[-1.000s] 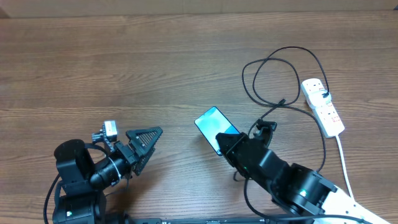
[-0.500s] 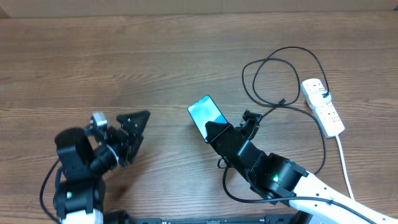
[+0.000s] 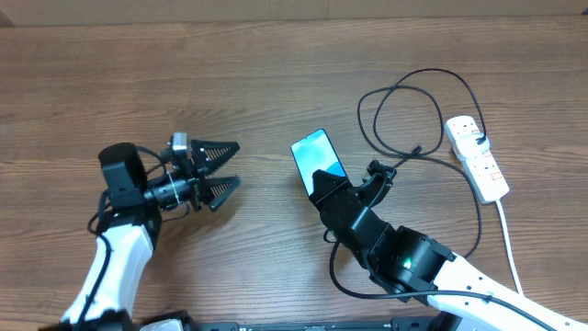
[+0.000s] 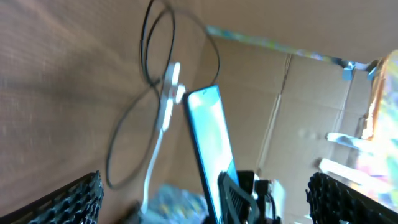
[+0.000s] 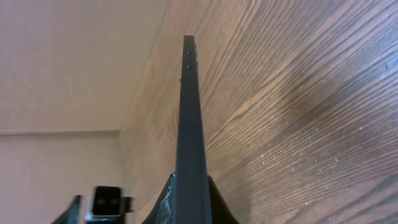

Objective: Plug charger to phone and switch on socket
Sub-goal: 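Move the left gripper right and grasp the smartphone's top edge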

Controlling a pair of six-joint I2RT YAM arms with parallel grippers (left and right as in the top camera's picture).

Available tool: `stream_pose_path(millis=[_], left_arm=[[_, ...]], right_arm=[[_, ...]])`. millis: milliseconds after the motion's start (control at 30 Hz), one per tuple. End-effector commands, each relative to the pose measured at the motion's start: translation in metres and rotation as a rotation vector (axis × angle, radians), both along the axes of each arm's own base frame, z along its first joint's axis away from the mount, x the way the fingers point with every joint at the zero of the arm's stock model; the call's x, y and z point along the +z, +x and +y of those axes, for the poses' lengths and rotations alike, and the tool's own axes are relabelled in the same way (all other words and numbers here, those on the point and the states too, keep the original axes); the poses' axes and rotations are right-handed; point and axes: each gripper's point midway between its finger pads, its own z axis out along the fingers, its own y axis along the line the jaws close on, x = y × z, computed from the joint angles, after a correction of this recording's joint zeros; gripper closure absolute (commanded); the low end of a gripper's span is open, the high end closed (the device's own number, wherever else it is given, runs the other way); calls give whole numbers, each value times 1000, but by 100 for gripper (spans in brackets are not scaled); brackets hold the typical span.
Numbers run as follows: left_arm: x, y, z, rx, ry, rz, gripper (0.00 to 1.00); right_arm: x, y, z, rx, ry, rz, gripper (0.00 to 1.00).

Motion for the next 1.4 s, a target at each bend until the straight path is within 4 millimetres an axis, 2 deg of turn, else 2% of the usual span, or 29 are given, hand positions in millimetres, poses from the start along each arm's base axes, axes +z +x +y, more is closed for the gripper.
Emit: stream_pose_path(millis=[0,267,567,667,900,933,1067,1167,1200,1233,1367], left_arm=[[8,-11,-17,-106,-75,16,0],[32,-2,-41,-142,-79,-70,0],[27,7,-55,-70,-88,55,0],[28,6,-62,-65,-113,118,6],[42,13,-73,-40,-132,80,21],[43,15,-73,-26,-130,69,27],[42,20,-70,4,-124,65,33],[41,22,-69,17,-121,62,46],[41,23,-69,22,-120,62,48],[41,25,-68,34,-118,61,55],[41,25,-68,34,-124,73,65]], right_arm=[[21,7,-1,-30,25,-56,96],[20,5,4,-6,41,-45,96],[33,9,14,6,108,-78,96],[36,13,20,6,130,-95,96],[34,17,48,78,196,-90,96],[34,17,50,83,206,-89,96],[41,4,71,177,314,-36,96],[49,-4,83,251,369,-25,96],[50,-4,85,258,375,-26,96],[51,-4,85,258,376,-27,96],[48,-4,84,256,369,-22,96]])
